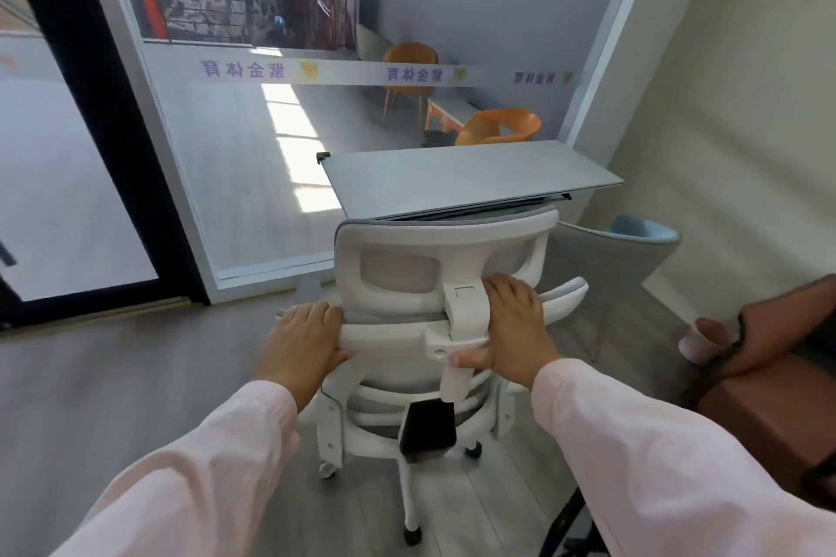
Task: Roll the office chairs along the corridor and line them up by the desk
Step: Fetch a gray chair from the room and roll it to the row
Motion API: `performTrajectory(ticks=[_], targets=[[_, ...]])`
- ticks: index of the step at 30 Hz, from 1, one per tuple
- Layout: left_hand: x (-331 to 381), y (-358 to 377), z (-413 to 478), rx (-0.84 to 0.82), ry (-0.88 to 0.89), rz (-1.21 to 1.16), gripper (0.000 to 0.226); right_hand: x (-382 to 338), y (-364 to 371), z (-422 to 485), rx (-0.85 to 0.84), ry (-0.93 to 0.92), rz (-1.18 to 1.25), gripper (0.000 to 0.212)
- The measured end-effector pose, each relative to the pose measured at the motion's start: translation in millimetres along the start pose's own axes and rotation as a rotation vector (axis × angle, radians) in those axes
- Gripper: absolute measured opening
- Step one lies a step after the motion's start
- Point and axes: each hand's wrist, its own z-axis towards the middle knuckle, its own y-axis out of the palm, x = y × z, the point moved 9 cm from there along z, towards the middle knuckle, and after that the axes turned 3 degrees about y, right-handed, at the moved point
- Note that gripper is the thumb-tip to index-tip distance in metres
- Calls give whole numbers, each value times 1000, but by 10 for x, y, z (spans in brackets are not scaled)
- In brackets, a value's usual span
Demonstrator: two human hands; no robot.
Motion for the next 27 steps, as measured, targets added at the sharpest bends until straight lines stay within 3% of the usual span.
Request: performTrajectory(ticks=[14, 27], targets=[[-981, -819, -2402, -4, -146, 132, 44, -2101, 92, -1209, -100, -180, -3, 106], [-2179, -1662, -4842, 70, -516, 64, 46, -4550, 261, -2191, -191, -469, 119, 107]])
